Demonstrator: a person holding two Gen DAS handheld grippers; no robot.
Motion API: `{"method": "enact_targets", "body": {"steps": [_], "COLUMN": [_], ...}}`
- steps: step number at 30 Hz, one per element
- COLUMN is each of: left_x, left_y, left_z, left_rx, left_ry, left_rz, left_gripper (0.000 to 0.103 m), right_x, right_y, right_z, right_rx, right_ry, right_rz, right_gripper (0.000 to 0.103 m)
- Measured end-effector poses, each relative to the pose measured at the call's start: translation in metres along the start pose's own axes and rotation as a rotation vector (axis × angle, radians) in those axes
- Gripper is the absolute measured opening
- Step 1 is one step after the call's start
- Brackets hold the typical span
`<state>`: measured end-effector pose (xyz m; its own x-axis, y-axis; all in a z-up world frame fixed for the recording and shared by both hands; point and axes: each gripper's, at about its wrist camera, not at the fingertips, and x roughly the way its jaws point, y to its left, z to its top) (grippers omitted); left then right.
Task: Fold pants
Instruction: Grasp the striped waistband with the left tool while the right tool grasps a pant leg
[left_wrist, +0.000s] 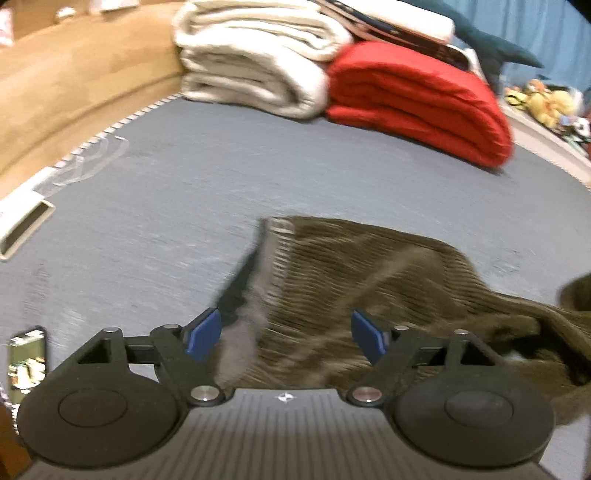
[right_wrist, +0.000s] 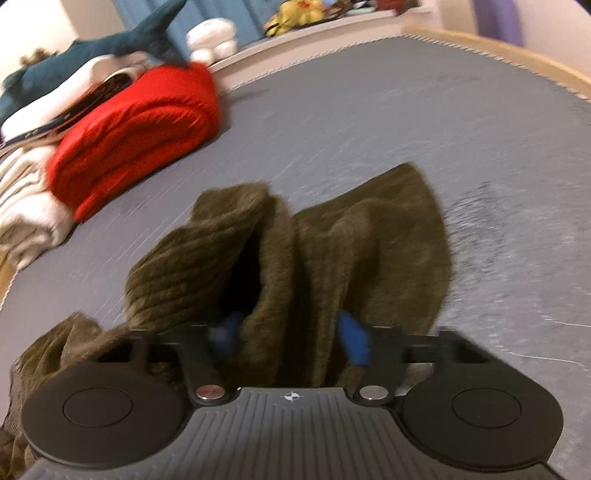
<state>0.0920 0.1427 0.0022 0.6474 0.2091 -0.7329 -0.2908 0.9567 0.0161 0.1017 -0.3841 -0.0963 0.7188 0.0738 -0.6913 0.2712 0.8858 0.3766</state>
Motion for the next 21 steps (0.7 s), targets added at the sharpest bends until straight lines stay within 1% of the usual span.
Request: {"method": "enact_targets", "body": {"steps": [1,3,6,8,9,10,11,12,13,14,15,17,18,21], "left_x": [0.003,0.013,0.033,0.046,0.052,0.058,0.062,0.065,0.067,0.066,0.063,0.052,0.046,0.026], "left_y": [0.006,0.016,0.032,0.040,0.043,0.046,0.046,0.046,0.042,0.036,0.030,0.014,0.010,0.003], "left_z": [0.001,0.003,0.001,-0.003,-0.006,-0.009,-0.013,-0.015,-0.018,-0.019,-0.019,-0.019,-0.020,-0.015], "left_rx": [-0.011,-0.036,-0.089,-0.114,-0.130,-0.153,-0.175,-0.193,-0.195,-0.186,-0.164,-0.100,-0.084,-0.080], "left_ry": [0.004,0.039,0.129,0.185,0.213,0.245,0.270,0.291,0.313,0.322,0.316,0.286,0.274,0.240], "left_rz": [0.031,0.079,0.123,0.130,0.118,0.089,0.050,0.002,-0.049,-0.089,-0.119,-0.178,-0.207,-0.305], "left_gripper": [0.087,0.092,0.095,0.095,0.095,0.094,0.088,0.078,0.069,0.048,0.036,0.025,0.022,0.019], "right_x": [0.002,0.001,-0.010,-0.024,-0.033,-0.044,-0.055,-0.063,-0.073,-0.081,-0.089,-0.107,-0.117,-0.144], "right_y": [0.002,0.004,0.000,-0.006,-0.009,-0.015,-0.023,-0.029,-0.037,-0.045,-0.053,-0.066,-0.073,-0.095], "right_z": [0.000,0.000,0.004,0.010,0.013,0.016,0.019,0.023,0.025,0.028,0.030,0.034,0.036,0.040], "right_rx": [-0.016,-0.040,-0.007,0.017,0.021,0.026,0.040,0.057,0.078,0.096,0.106,0.123,0.127,0.151], "right_ry": [-0.001,-0.010,-0.031,-0.079,-0.109,-0.145,-0.175,-0.196,-0.218,-0.239,-0.254,-0.300,-0.328,-0.396], "right_rz": [0.011,0.011,0.024,0.034,0.036,0.035,0.032,0.033,0.033,0.030,0.038,0.015,-0.003,-0.066], "right_gripper": [0.029,0.017,0.013,0.012,0.012,0.012,0.012,0.012,0.012,0.011,0.011,0.011,0.011,0.011]}}
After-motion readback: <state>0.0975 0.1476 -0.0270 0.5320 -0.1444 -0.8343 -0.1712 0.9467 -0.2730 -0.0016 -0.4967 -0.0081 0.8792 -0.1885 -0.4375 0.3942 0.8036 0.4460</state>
